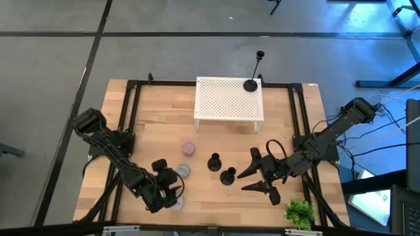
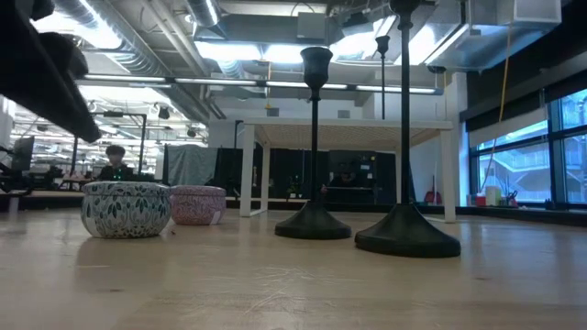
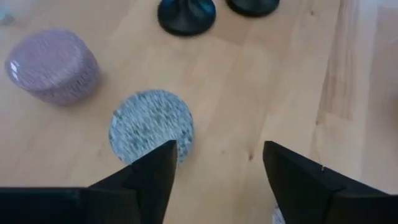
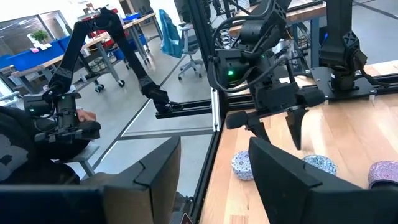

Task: Pick & Place candle stick holders
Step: Put the blue scented candle on the shelf

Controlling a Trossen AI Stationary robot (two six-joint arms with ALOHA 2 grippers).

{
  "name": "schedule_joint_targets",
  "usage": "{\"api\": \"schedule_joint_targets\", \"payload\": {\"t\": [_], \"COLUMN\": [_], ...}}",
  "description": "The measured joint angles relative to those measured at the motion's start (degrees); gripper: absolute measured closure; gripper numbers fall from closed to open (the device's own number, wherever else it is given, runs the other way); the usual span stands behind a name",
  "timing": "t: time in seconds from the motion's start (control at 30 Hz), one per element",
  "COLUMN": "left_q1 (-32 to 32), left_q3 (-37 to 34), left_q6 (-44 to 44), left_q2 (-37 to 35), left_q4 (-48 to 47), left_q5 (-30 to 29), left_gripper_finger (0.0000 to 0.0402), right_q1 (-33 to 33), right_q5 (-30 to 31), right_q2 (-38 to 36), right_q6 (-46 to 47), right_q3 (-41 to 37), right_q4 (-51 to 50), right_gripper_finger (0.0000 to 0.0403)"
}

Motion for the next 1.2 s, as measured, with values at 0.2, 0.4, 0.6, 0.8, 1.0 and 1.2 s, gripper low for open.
{"api": "schedule_joint_targets", "payload": {"t": [0.2,0.4,0.6,0.8,1.0,1.2], "left_q1": [0.39,3.59,6.31,8.13,8.70,8.46], "left_q3": [0.00,-0.02,-0.02,0.15,0.13,-0.11], "left_q6": [0.16,-0.15,-0.18,-0.41,-1.66,-2.12], "left_q2": [1.39,3.71,6.30,8.15,8.85,9.18], "left_q4": [-0.75,-0.88,-0.83,-0.58,-0.51,-0.33], "left_q5": [-2.22,-2.08,-1.99,-3.10,-2.32,3.37], "left_gripper_finger": [0.0139,0.0136,0.0136,0.0136,0.0136,0.0136], "right_q1": [0.00,0.00,-0.09,-0.09,-0.09,-0.09], "right_q5": [-0.02,-0.02,-0.02,-0.02,-0.02,-0.02], "right_q2": [0.00,0.00,0.00,0.00,0.00,0.00], "right_q6": [-0.17,-0.17,-0.17,-0.19,-0.18,-0.19], "right_q3": [0.00,0.00,0.00,0.00,0.00,0.00], "right_q4": [-0.14,-0.35,-0.39,-0.39,-0.39,-0.37], "right_gripper_finger": [0.0210,0.0210,0.0210,0.0210,0.0210,0.0210]}}
